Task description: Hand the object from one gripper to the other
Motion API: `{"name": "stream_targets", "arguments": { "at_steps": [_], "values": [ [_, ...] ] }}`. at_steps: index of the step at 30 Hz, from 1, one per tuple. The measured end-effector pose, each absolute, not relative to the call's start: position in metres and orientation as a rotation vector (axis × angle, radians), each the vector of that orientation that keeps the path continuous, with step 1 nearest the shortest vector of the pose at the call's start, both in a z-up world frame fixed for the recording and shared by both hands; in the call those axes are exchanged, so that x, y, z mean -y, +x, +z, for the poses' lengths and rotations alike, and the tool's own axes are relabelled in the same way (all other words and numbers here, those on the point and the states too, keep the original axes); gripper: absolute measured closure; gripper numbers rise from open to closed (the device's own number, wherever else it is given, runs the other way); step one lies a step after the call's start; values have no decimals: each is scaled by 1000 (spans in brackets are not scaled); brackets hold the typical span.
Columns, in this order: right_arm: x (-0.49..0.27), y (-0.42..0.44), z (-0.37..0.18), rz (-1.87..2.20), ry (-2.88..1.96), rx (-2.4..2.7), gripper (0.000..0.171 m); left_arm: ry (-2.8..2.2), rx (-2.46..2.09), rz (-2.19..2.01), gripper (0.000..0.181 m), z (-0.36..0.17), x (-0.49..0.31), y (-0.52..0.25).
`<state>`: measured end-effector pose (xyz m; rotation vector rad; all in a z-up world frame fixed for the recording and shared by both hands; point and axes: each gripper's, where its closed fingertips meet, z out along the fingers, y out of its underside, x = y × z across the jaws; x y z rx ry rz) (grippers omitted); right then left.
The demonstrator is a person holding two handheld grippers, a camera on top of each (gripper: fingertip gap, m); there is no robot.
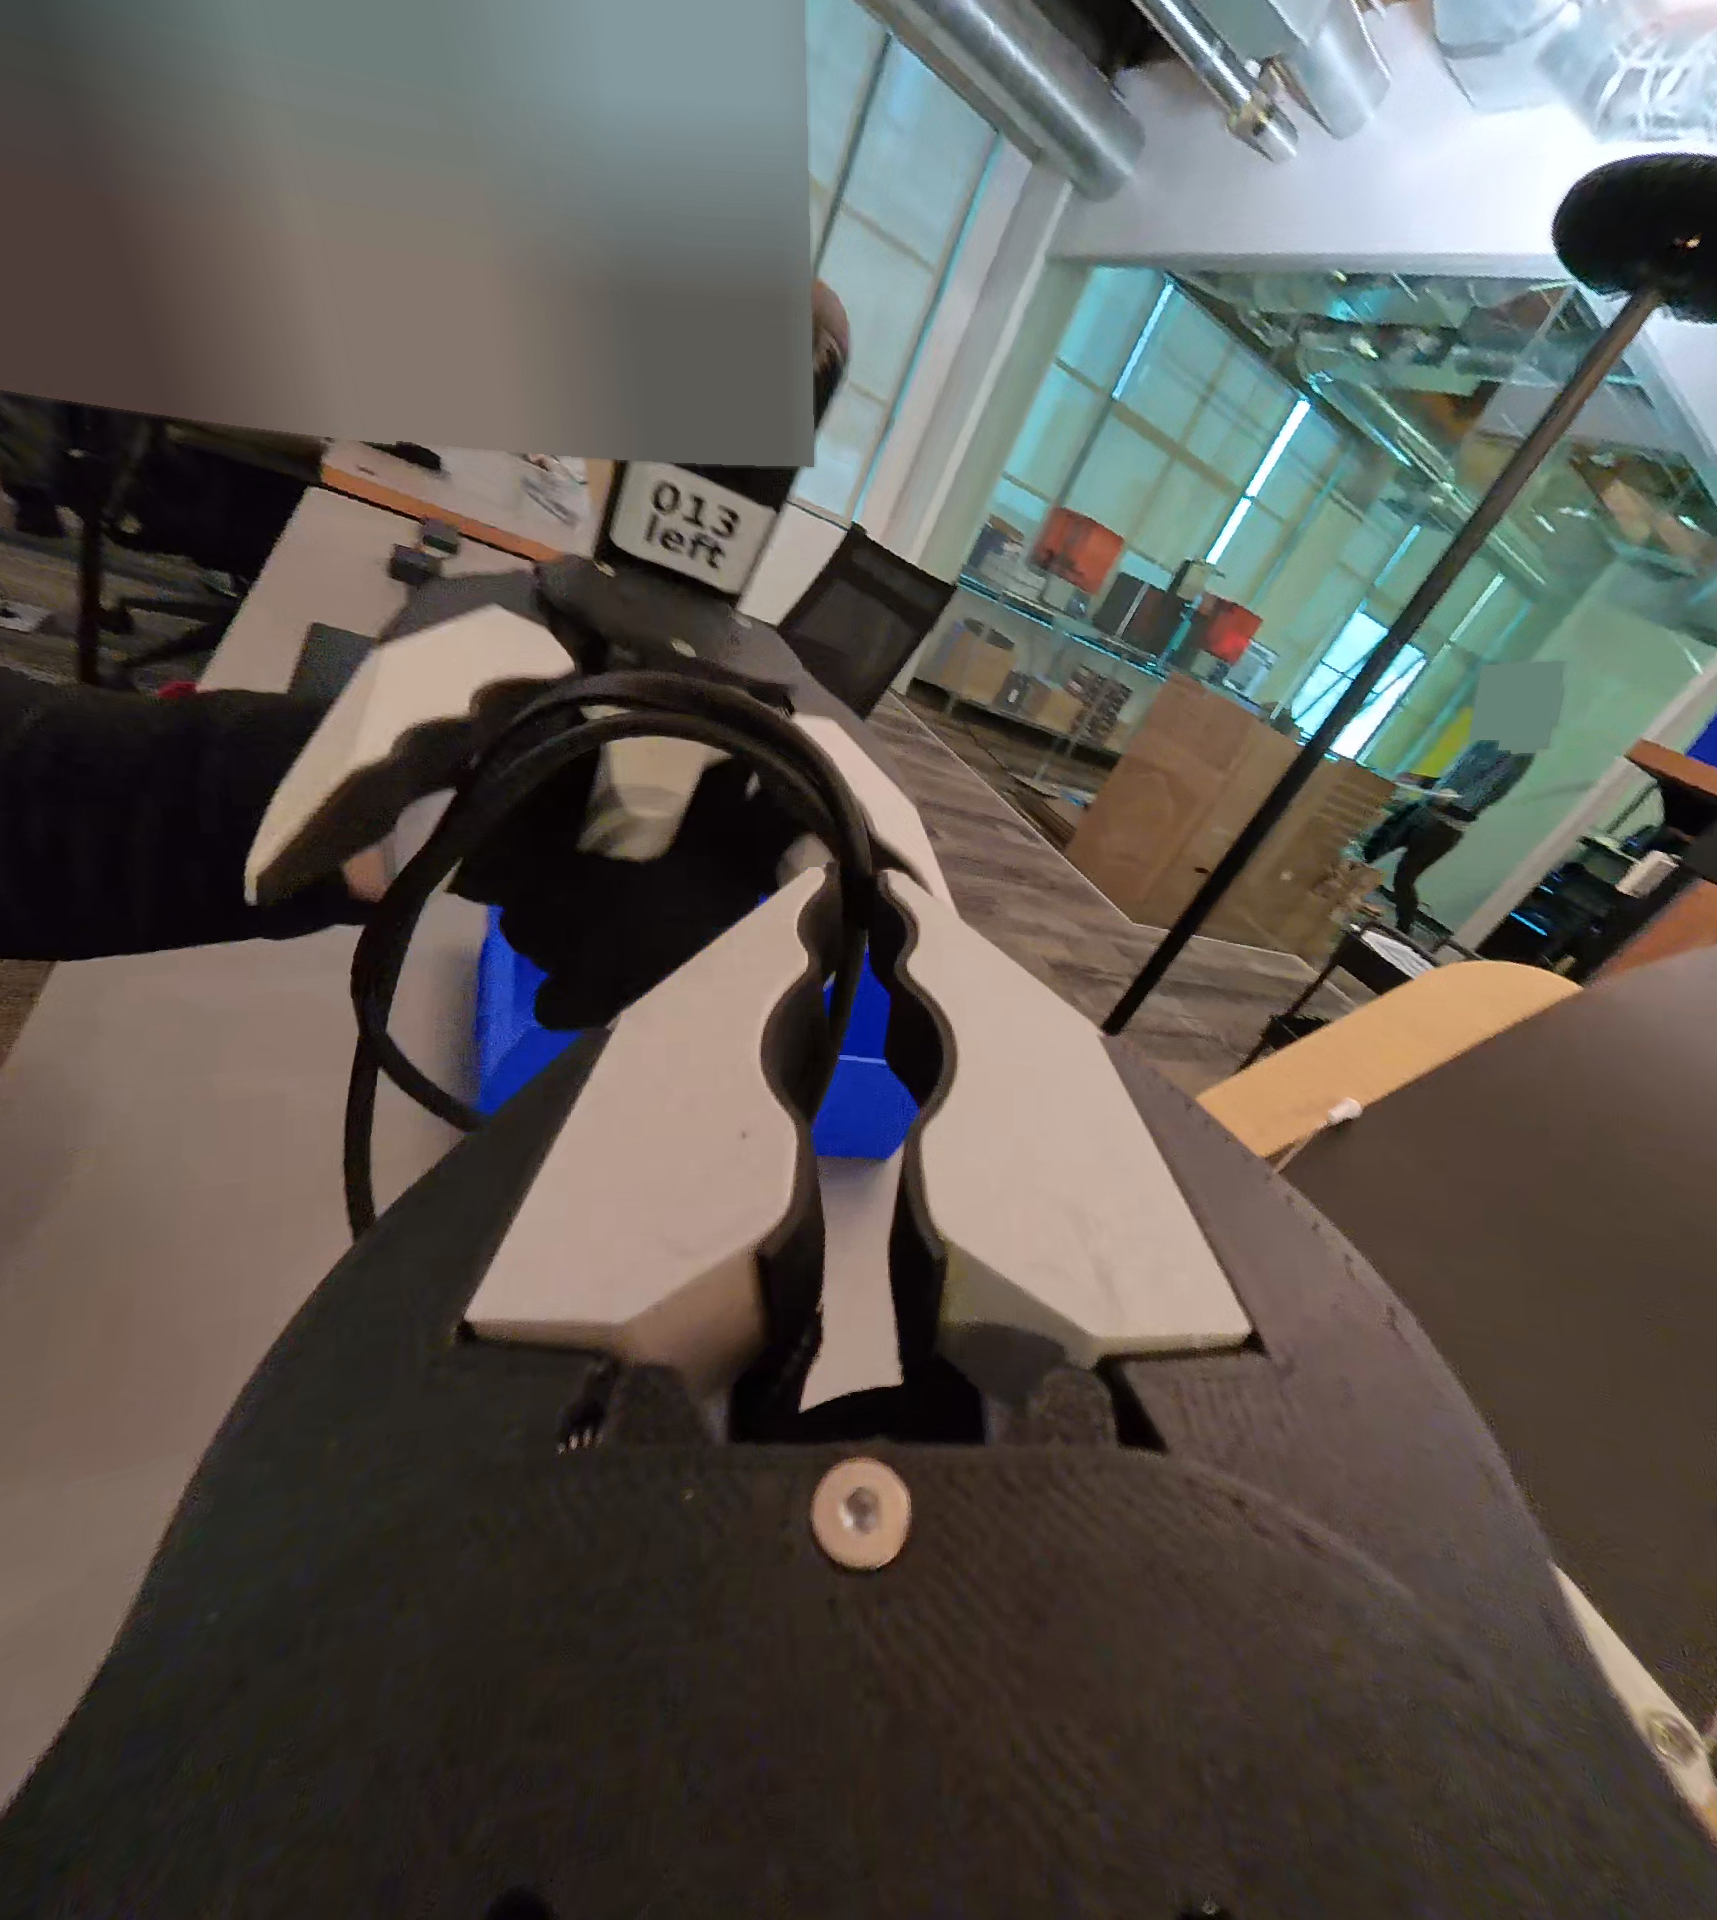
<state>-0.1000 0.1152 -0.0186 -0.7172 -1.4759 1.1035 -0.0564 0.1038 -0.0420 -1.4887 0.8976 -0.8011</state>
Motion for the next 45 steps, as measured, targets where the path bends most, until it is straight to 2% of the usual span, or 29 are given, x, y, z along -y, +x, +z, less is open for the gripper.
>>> {"name": "stream_targets", "arguments": {
  "at_steps": [3, 16, 18, 22, 25, 30, 35, 43, 45],
  "values": [
    [-111, -102, -21, 1128, -709, 1489, 170, -1482, -927, -868, 75, -51, -102, -45],
    [-100, -95, -12, 1231, -660, 1483, 169, -1458, -937, -869, 171, -53, -103, -53],
    [-97, -95, -11, 1236, -647, 1488, 169, -1472, -917, -826, 181, -53, -108, -58],
    [-103, -98, -11, 1206, -689, 1475, 167, -1534, -863, -697, 181, -55, -120, -67],
    [-109, -97, -8, 1196, -710, 1445, 140, -1563, -740, -575, 181, -48, -135, -86],
    [-123, -107, -2, 1171, -820, 1331, 95, -1641, -536, -146, 181, -43, -160, -133],
    [-119, -130, -6, 1279, -963, 1205, 77, -1655, -549, 269, 181, -45, -165, -146],
    [-112, -145, -18, 1303, -1036, 1115, 100, -1632, -595, 493, 181, -51, -169, -143],
    [-118, -144, -20, 1294, -1047, 1086, 113, -1632, -602, 515, 181, -52, -169, -143]
  ]
}}
